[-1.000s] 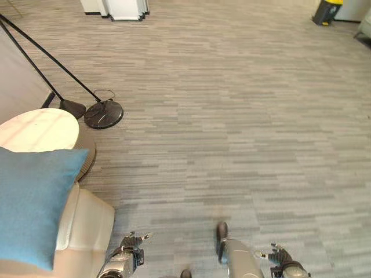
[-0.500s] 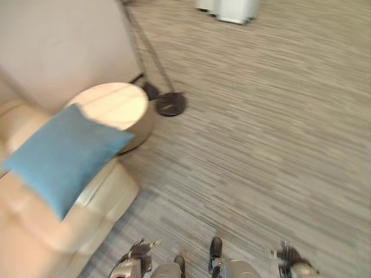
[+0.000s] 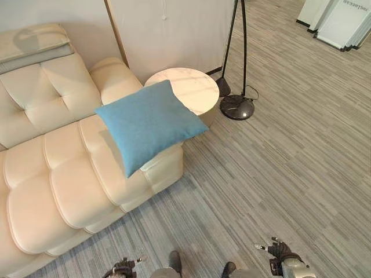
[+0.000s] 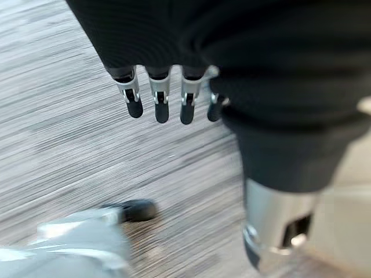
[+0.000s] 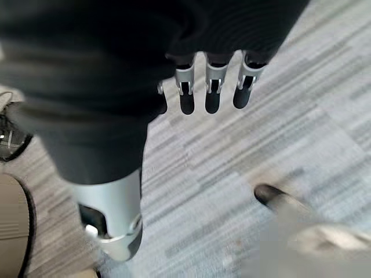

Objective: Pick up all the scattered cushions and arrange them neatly on the sofa.

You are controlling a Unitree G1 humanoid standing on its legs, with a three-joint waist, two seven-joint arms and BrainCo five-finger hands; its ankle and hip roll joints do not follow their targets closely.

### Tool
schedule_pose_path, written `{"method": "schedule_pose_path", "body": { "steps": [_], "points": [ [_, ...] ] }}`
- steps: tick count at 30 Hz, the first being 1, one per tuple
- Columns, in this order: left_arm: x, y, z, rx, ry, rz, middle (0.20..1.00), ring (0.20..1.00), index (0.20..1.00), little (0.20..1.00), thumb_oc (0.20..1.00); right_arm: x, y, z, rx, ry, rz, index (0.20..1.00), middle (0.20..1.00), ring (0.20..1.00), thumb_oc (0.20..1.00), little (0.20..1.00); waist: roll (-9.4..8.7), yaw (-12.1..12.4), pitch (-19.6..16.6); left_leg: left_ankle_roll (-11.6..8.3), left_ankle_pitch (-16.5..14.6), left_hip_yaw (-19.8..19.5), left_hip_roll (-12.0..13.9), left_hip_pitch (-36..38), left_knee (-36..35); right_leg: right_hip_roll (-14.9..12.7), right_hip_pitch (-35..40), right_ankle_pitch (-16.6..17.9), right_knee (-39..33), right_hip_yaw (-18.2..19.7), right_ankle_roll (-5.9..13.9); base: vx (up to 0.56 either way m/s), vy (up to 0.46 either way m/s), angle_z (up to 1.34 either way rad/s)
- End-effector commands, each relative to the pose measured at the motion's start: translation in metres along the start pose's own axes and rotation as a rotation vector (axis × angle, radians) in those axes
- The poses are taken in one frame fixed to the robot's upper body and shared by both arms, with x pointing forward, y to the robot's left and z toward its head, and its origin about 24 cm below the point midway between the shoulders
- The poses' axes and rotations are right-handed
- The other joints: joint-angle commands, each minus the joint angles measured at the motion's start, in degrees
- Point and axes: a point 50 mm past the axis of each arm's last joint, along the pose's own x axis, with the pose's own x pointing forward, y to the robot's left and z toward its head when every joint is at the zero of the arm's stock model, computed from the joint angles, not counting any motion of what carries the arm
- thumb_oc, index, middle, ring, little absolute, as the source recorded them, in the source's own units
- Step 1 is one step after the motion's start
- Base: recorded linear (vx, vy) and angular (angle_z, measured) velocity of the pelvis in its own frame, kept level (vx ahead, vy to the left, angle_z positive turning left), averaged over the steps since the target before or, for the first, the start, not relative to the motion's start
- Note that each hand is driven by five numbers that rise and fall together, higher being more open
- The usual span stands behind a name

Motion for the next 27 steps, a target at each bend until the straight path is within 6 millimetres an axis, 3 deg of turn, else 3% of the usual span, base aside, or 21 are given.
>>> {"method": "schedule_pose_path", "body": {
  "steps": [1,2,5,6,10,15,17,18,19,22,23,24,27],
  "points": [
    [0.001,0.003,0.022,0.063,-0.086,0.017,1.000,1.000,1.000,1.000,1.000,0.002,-0.008,0.023,-0.044,-0.083,-0.018,1.000,1.000,1.000,1.000,1.000,0.46,-0.68,0.32,-1.48,-3.59,-3.47,-0.77,-1.83,0.30,6.42,4.28,-0.40,-3.95,6.52,0.77,0.20,0.068,0.27],
    [0.001,0.000,0.025,0.077,-0.102,0.007,1.000,1.000,1.000,1.000,1.000,0.003,-0.009,0.020,-0.044,-0.072,-0.021,1.000,1.000,1.000,1.000,1.000,1.15,-0.92,0.70,-1.58,-3.80,-4.32,-0.56,-0.62,0.08,7.60,3.45,-1.84,-6.55,7.18,0.24,0.20,0.067,0.24],
    [0.000,-0.004,0.032,0.089,-0.128,-0.009,1.000,1.000,1.000,1.000,1.000,0.003,-0.010,0.020,-0.041,-0.066,-0.029,1.000,1.000,1.000,1.000,1.000,1.72,-0.97,0.83,-1.56,-3.39,-4.81,-0.24,-0.16,-0.41,9.48,1.55,-0.43,-12.25,8.74,0.04,0.12,-0.036,0.36],
    [0.000,-0.006,0.036,0.095,-0.142,-0.018,1.000,1.000,1.000,1.000,1.000,0.003,-0.010,0.017,-0.039,-0.058,-0.029,1.000,1.000,1.000,1.000,1.000,1.52,-1.21,1.20,-1.73,-3.57,-5.61,-0.47,0.68,-0.39,10.70,1.42,1.84,-18.51,11.50,0.81,0.14,-0.082,0.17],
    [-0.001,-0.006,0.043,0.066,-0.170,-0.028,1.000,1.000,1.000,1.000,1.000,0.002,-0.012,0.012,-0.032,-0.042,-0.031,1.000,1.000,1.000,1.000,1.000,0.96,-1.81,1.52,-2.53,-4.44,-7.48,-0.99,2.23,0.18,12.11,-1.11,6.95,-28.60,16.44,2.49,0.17,-0.122,0.24],
    [-0.001,-0.010,0.035,0.026,-0.144,-0.043,1.000,1.000,1.000,1.000,1.000,0.001,-0.014,0.004,-0.038,-0.024,-0.030,1.000,1.000,1.000,1.000,1.000,0.28,-2.40,0.33,-3.07,-6.58,-9.93,-0.88,4.29,1.29,12.61,0.29,8.16,-30.24,17.22,2.27,0.24,-0.185,0.33],
    [0.000,-0.013,0.026,-0.003,-0.110,-0.053,1.000,1.000,1.000,1.000,1.000,0.001,-0.015,-0.002,-0.047,-0.002,-0.028,1.000,1.000,1.000,1.000,1.000,0.24,-2.51,-0.88,-3.72,-7.54,-10.58,0.26,5.34,2.20,13.15,1.76,8.06,-30.04,16.67,1.54,0.42,-0.396,0.45],
    [-0.001,-0.015,0.018,-0.052,-0.074,-0.055,1.000,1.000,1.000,1.000,1.000,0.001,-0.018,-0.004,-0.063,0.001,-0.030,1.000,1.000,1.000,1.000,1.000,0.17,-2.72,-1.45,-5.20,-8.25,-11.36,2.16,4.83,6.78,13.96,3.75,5.94,-28.76,15.24,-0.08,0.44,-0.505,0.44],
    [-0.001,-0.014,0.016,-0.064,-0.068,-0.054,1.000,1.000,1.000,1.000,1.000,0.000,-0.018,-0.004,-0.061,-0.005,-0.030,1.000,1.000,1.000,1.000,1.000,0.04,-2.74,-1.38,-5.67,-7.89,-11.53,2.47,4.04,8.91,14.10,4.55,5.25,-28.65,14.53,-0.51,0.40,-0.512,0.48],
    [-0.001,-0.017,0.016,-0.113,-0.059,-0.054,1.000,1.000,1.000,1.000,1.000,0.001,-0.023,0.004,-0.073,-0.036,-0.038,1.000,1.000,1.000,1.000,1.000,-0.49,-2.39,-0.13,-6.92,-5.02,-12.48,2.28,-0.39,19.04,14.19,6.83,3.36,-28.03,12.62,-2.30,0.15,-0.222,0.40],
    [-0.001,-0.017,0.016,-0.113,-0.059,-0.054,1.000,1.000,1.000,1.000,1.000,0.001,-0.023,0.004,-0.073,-0.036,-0.038,1.000,1.000,1.000,1.000,1.000,-0.47,-2.47,-0.13,-6.93,-5.10,-12.57,2.29,-0.52,19.23,14.20,6.81,3.34,-28.01,12.53,-2.31,0.13,-0.193,0.29],
    [-0.001,-0.017,0.018,-0.127,-0.070,-0.054,1.000,1.000,1.000,1.000,1.000,0.001,-0.026,0.006,-0.089,-0.045,-0.042,1.000,1.000,1.000,1.000,1.000,-0.86,-2.24,0.77,-6.99,-3.96,-12.09,2.20,-3.58,24.66,14.00,7.94,2.29,-27.75,11.36,-3.29,0.12,-0.170,0.12],
    [-0.001,-0.021,0.020,-0.114,-0.072,-0.072,1.000,1.000,1.000,1.000,1.000,0.001,-0.028,0.006,-0.110,-0.039,-0.046,1.000,1.000,1.000,1.000,1.000,-1.07,-1.69,1.72,-6.29,-5.25,-11.68,0.71,-7.05,24.04,13.43,9.45,0.81,-27.66,9.65,-3.63,0.15,-0.129,0.45]
  ]
}}
